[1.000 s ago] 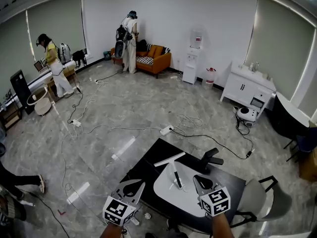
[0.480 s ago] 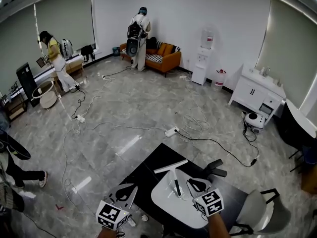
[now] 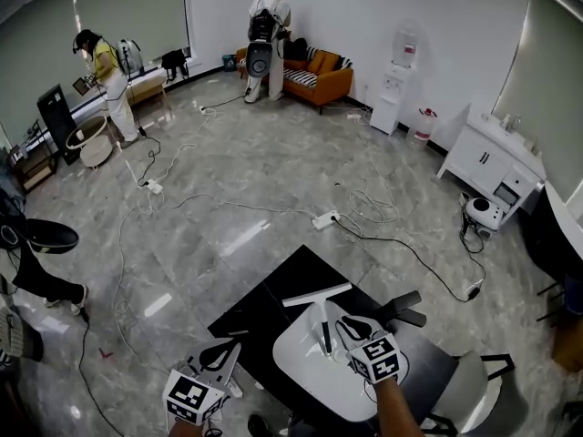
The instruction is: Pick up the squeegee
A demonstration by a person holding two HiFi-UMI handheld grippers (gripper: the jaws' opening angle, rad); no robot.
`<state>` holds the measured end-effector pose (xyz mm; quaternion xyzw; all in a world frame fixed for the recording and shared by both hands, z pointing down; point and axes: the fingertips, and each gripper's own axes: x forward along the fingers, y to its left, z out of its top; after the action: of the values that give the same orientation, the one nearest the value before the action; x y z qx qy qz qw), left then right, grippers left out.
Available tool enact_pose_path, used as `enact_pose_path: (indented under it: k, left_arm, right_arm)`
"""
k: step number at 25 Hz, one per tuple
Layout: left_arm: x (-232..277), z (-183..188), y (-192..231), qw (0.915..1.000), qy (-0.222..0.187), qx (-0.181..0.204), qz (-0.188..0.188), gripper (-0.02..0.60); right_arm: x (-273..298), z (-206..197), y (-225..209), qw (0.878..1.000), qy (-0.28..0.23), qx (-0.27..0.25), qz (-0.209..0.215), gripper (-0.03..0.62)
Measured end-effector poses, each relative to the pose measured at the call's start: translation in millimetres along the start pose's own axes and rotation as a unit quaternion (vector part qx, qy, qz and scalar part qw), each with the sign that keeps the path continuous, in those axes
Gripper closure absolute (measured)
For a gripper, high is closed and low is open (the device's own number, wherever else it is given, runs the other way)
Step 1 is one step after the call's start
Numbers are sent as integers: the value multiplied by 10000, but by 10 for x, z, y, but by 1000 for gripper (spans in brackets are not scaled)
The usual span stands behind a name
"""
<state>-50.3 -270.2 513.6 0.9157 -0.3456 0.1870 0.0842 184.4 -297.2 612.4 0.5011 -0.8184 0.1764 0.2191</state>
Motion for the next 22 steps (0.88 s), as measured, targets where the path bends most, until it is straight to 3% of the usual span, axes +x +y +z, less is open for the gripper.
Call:
enact_pose_path:
  k: [22]
  left_arm:
    - [621,-916,203,9964,707,-421,214,578]
  right_arm:
    - [1500,-1362,-584,9925,1037,494,408,452]
